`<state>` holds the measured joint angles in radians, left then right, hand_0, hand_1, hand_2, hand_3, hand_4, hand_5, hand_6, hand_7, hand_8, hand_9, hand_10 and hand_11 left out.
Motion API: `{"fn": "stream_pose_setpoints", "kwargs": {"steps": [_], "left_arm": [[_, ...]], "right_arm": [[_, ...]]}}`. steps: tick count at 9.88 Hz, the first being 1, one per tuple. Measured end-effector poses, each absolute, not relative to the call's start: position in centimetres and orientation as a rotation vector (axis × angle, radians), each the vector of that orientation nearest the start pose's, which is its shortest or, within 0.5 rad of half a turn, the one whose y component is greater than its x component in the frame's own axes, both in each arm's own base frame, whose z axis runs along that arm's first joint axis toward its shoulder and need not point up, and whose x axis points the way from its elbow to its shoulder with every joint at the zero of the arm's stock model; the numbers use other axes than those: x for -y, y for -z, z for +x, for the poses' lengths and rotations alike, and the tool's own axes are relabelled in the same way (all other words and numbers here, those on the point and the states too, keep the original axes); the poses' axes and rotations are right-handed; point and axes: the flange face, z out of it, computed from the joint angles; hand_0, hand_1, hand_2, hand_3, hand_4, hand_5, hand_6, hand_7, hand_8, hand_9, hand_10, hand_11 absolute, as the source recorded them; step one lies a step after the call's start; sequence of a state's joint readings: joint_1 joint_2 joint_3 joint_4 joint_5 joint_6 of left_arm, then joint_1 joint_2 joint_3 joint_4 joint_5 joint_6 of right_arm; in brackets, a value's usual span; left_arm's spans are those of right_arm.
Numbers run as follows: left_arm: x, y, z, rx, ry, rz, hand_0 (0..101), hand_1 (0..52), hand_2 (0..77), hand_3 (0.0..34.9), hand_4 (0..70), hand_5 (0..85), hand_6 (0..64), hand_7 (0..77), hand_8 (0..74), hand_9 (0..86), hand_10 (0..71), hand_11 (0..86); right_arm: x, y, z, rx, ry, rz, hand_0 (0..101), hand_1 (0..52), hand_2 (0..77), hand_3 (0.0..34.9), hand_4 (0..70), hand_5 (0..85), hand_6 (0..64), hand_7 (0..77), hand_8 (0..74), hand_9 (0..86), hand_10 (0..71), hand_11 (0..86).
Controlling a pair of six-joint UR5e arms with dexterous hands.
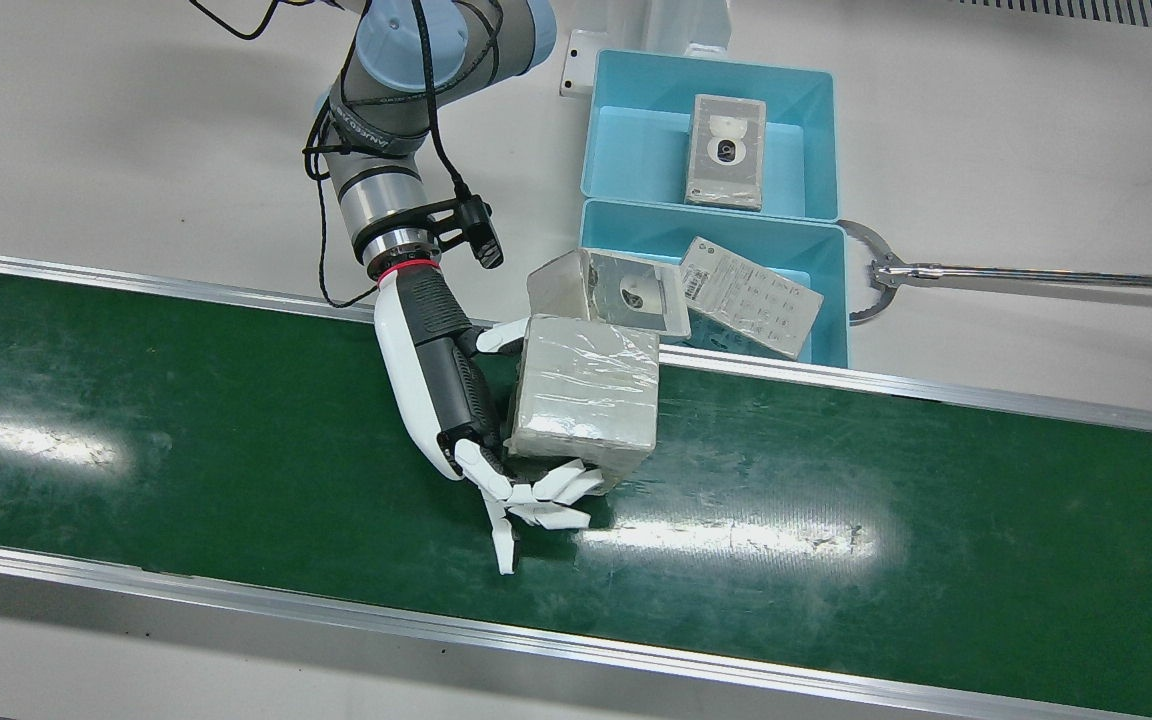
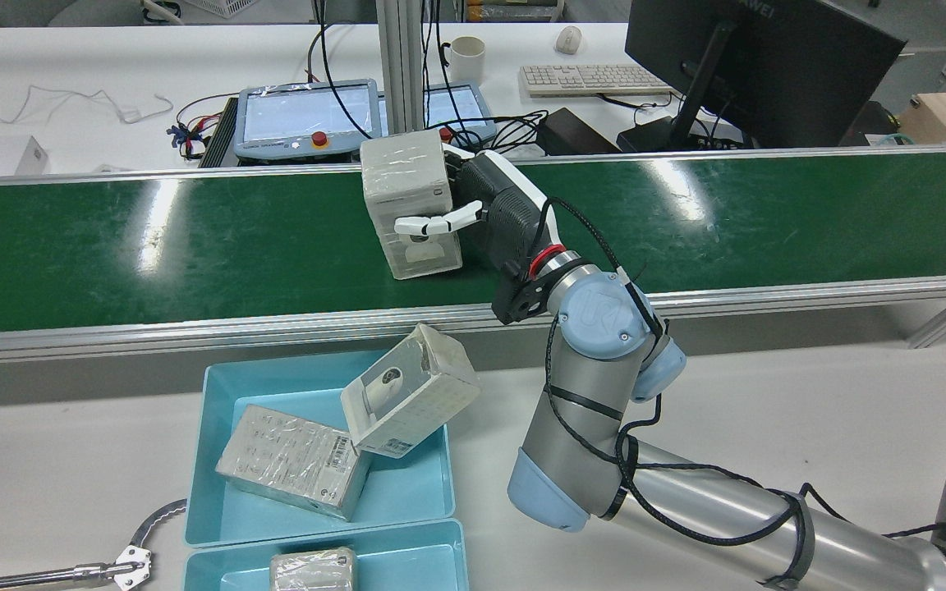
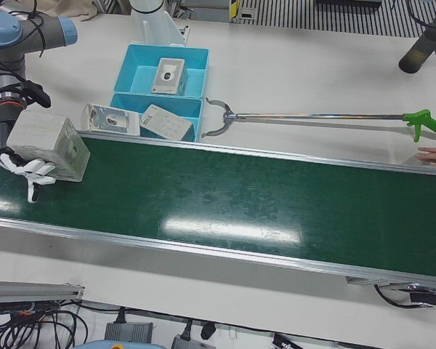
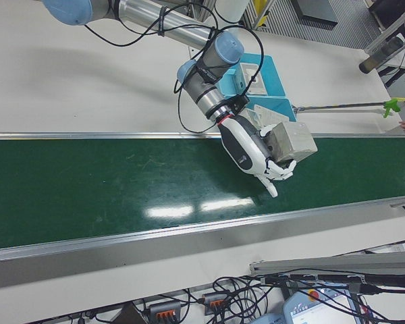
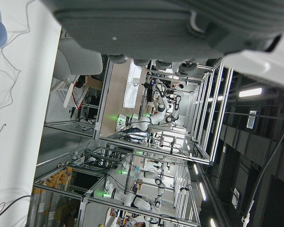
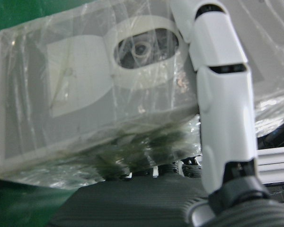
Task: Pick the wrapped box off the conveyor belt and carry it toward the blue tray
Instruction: 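Close the right hand around the wrapped white box on the belt, then lift the box off the belt and swing it over the blue tray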
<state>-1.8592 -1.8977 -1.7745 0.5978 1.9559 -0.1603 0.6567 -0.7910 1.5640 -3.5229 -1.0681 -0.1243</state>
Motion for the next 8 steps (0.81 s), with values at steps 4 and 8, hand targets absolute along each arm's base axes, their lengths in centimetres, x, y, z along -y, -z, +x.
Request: {"fn": "stream_pose_setpoints", "kwargs": {"steps": [4, 8], "left_arm": [[51.0, -47.2, -25.1, -2.174, 2.335, -0.31, 0, 0.0, 0.5, 0.0, 0.0, 1.1, 0.5, 0.5, 0.5, 0.0, 0.5, 0.5], [51.0, -47.2, -25.1, -2.174, 2.335, -0.31, 0, 0.0, 0.5, 0.0, 0.0, 1.1, 0.5, 0.0, 0.5, 0.0, 0.5, 0.5]], "right_arm": [[55.9, -21.6, -41.4, -2.666, 1.836, 0.633, 54, 7.6, 27.3, 0.0, 27.8, 55.6, 35.5, 39.3, 42.0, 42.0, 27.8, 24.5], [48.5, -17.8, -41.7, -2.748, 1.787, 0.89, 55, 7.6, 27.3, 0.0, 32.7, 67.6, 41.5, 45.8, 49.6, 46.9, 43.6, 42.0]]}}
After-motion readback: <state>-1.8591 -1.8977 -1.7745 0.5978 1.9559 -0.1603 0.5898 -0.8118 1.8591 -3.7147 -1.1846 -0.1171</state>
